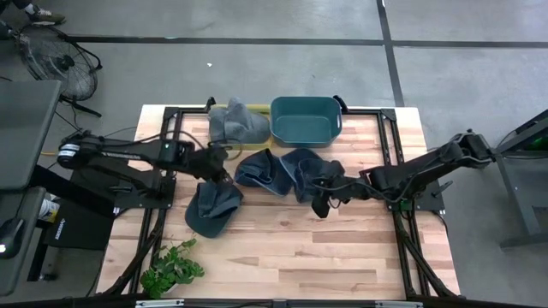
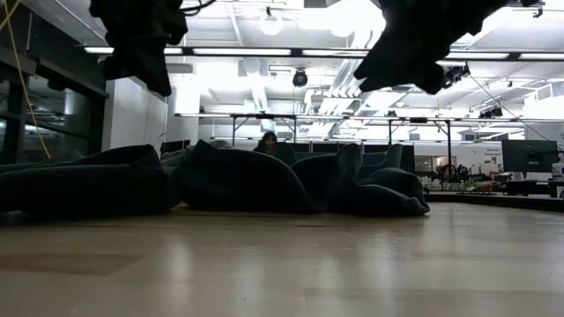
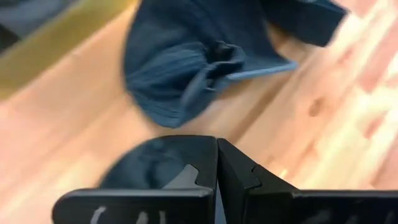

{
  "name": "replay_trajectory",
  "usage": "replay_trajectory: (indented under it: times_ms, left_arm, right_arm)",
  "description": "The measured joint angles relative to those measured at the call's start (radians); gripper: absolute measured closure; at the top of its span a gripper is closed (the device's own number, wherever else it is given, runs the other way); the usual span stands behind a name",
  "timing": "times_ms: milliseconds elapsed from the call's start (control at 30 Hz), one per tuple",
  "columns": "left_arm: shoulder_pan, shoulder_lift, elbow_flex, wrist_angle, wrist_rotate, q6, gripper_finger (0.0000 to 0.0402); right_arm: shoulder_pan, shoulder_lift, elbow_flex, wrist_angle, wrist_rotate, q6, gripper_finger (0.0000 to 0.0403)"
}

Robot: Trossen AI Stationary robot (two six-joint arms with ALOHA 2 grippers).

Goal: Pick & Place hat
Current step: Put the bottom left blue cap into the blue bin

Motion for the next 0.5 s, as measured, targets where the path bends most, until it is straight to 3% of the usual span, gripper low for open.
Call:
replay_trajectory:
  times_ms: [233,500]
  left_arm:
    - [-0.108,0.006,-0.055,0.094,-0.052,-0.091,0.0401]
    - [-0.127,0.011,-0.065,0.118,-0.06,-0.101,0.0401]
  right_arm:
    - [-0.001,0.045,-0.049,0.168,-0.036,-0.153,0.0274]
    - [-0.002,0.166,-0.007,0.249,-0.107,-0.326,0.0274]
